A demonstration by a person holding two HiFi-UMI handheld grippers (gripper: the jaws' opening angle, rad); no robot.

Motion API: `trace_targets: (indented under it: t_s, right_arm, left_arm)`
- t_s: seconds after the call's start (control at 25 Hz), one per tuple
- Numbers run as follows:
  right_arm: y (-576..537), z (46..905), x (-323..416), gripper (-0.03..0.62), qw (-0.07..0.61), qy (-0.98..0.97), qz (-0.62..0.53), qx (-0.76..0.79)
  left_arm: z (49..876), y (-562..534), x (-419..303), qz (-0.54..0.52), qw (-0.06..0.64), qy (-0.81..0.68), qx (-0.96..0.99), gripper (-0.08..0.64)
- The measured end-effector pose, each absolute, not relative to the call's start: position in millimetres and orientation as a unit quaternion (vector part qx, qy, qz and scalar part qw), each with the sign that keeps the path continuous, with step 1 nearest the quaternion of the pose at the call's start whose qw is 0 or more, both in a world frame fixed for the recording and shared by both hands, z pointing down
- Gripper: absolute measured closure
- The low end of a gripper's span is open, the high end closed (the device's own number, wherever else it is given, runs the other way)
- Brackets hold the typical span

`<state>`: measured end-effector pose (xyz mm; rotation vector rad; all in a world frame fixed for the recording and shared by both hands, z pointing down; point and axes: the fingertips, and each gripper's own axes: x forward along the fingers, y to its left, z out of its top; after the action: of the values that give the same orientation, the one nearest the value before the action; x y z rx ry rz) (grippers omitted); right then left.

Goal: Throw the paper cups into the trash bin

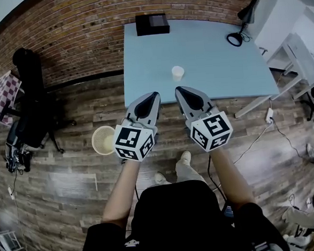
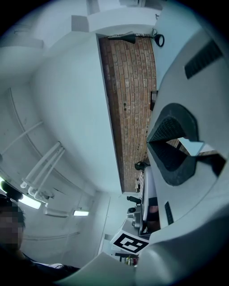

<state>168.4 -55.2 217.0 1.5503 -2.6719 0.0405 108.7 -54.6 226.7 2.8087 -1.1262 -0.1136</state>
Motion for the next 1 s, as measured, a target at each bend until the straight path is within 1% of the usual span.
trace_targets:
  t_s: [0.24,0.52,1.0]
  right_arm:
    - [-75,217,181,0.589,0.021,-0.866,0.012,0.499]
    - [-101,219,208,0.589,0.017,-0.868,0.017,0.495]
    - [-157,229,244,0.589,0.020,-0.869,0.026,0.494]
  left_arm:
    - [233,-73,115,-0.032,0.058,-0.382,0.922,0.552]
    - [236,-97,137,-0.040,0.076,-0.395,0.915,0.552]
    - [242,-150,169,-0.024,0.069,-0.401,0.913,0.552]
